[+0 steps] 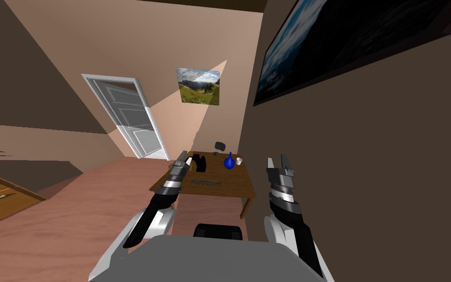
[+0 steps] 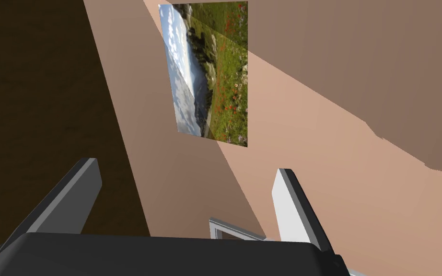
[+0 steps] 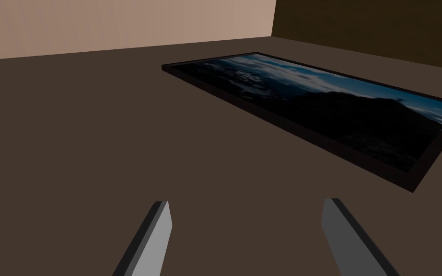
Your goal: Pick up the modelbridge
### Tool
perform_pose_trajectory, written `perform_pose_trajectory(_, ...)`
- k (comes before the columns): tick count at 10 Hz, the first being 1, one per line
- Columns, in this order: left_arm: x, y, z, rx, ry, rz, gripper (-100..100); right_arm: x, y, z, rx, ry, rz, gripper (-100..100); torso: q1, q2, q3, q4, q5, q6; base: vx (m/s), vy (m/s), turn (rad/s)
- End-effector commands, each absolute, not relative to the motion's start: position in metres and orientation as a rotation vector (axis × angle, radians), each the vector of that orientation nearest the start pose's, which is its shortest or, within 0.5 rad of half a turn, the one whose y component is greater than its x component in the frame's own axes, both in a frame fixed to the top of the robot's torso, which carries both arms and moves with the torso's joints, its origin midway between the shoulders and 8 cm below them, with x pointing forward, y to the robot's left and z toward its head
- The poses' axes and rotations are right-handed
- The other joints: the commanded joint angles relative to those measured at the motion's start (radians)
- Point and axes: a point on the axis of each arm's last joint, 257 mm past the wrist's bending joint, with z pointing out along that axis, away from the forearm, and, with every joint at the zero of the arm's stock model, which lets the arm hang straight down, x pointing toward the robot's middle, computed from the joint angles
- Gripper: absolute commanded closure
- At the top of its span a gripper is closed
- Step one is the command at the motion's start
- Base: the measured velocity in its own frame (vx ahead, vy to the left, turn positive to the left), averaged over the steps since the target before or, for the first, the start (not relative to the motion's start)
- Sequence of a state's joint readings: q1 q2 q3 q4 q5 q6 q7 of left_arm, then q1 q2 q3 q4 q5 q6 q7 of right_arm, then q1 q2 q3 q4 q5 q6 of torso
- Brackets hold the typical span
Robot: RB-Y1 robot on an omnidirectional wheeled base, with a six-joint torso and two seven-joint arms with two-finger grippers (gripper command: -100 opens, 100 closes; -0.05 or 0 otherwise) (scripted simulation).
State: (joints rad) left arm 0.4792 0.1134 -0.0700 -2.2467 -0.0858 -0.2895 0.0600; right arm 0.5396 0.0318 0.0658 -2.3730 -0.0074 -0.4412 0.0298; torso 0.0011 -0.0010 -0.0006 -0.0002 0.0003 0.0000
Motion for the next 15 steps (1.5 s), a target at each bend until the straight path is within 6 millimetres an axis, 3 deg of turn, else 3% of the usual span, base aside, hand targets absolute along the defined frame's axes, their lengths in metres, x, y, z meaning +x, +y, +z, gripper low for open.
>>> perform_pose_trajectory(1,0.401,0.245,-0.054,-0.787,0.952,-1.299,-100,0.335,-0.266,0.042,0.684,0.588,1.330,0,0.000,0.000,0.000,0.000,0.000,0.000,0.013,0.012,-0.042)
perform_pose_trajectory(6,0.438,0.251,-0.121,-0.976,1.081,-1.281,-100,0.335,-0.266,0.042,0.684,0.588,1.330,0,0.000,0.000,0.000,0.000,0.000,0.000,0.014,0.016,-0.057)
perform_pose_trajectory(7,0.439,0.251,-0.123,-0.985,1.088,-1.276,-100,0.335,-0.266,0.042,0.684,0.588,1.330,0,0.000,-0.001,0.000,0.000,0.000,0.000,0.009,0.010,-0.021)
perform_pose_trajectory(9,0.451,0.253,-0.152,-1.071,1.134,-1.264,-100,0.335,-0.266,0.042,0.684,0.588,1.330,0,0.000,0.000,0.000,0.000,0.000,0.000,0.011,0.011,-0.056)
perform_pose_trajectory(10,0.452,0.254,-0.154,-1.077,1.139,-1.261,-100,0.335,-0.266,0.042,0.684,0.588,1.330,0,0.000,0.000,0.000,0.000,0.000,0.000,0.010,0.010,-0.017)
perform_pose_trajectory(12,0.463,0.255,-0.184,-1.170,1.185,-1.244,-100,0.335,-0.266,0.042,0.684,0.588,1.329,0,-0.001,0.000,0.000,0.000,0.000,0.000,0.012,0.010,-0.045)
perform_pose_trajectory(13,0.463,0.256,-0.186,-1.174,1.188,-1.241,-100,0.335,-0.266,0.042,0.684,0.588,1.329,0,0.000,0.000,0.000,0.000,0.000,0.000,0.008,0.012,-0.024)
perform_pose_trajectory(15,0.472,0.257,-0.217,-1.270,1.234,-1.218,-100,0.335,-0.266,0.042,0.684,0.588,1.329,0,0.000,0.000,0.000,0.000,0.000,0.000,0.009,0.014,-0.056)
